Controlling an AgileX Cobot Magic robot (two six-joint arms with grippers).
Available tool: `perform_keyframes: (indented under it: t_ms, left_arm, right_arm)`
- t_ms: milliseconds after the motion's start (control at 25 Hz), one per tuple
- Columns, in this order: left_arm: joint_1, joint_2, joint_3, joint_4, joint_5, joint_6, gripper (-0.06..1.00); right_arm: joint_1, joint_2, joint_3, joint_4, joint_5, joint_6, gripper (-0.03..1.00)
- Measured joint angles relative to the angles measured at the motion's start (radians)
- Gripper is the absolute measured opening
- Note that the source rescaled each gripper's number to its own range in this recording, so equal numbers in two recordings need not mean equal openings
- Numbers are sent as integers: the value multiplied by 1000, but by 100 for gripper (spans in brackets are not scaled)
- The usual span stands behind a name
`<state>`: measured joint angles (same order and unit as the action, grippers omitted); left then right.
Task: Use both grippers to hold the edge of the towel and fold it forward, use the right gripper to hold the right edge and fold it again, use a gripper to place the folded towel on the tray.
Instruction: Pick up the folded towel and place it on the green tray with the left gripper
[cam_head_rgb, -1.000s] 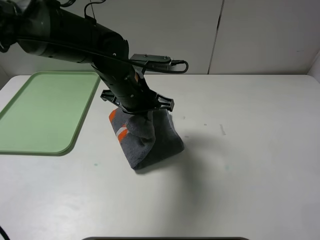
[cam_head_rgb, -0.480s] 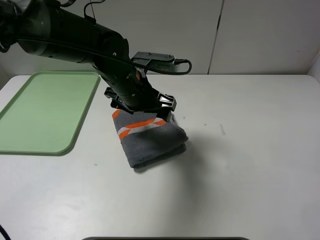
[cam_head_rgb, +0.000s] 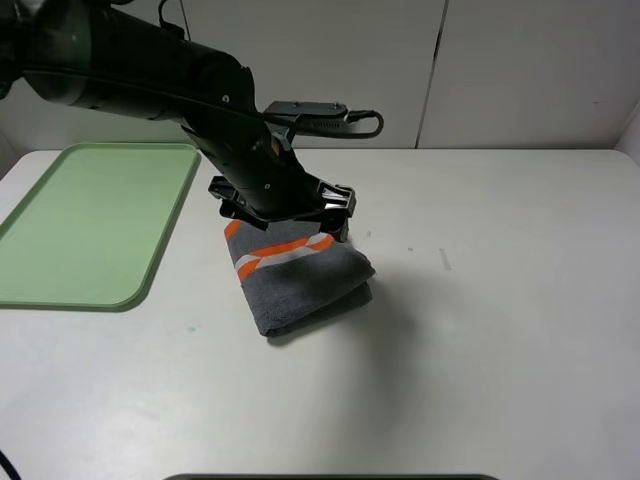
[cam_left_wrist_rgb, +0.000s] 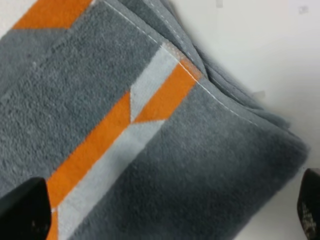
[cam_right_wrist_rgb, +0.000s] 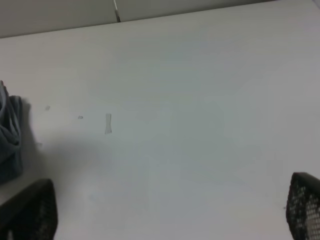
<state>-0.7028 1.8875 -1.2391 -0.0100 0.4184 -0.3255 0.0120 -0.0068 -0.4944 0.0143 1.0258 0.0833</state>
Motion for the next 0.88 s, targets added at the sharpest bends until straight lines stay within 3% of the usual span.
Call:
perform_keyframes:
  t_ms: [200, 480, 880]
  left_arm:
    - [2, -6, 6, -94, 8, 0, 100]
    - [63, -53, 125, -109, 3, -39, 100]
    - [171, -131, 387, -142, -163, -52, 100]
  right_arm:
    - [0, 0, 0, 0, 0, 0, 100]
    - [0, 0, 0, 0, 0, 0, 100]
    - [0, 0, 0, 3, 0, 0, 100]
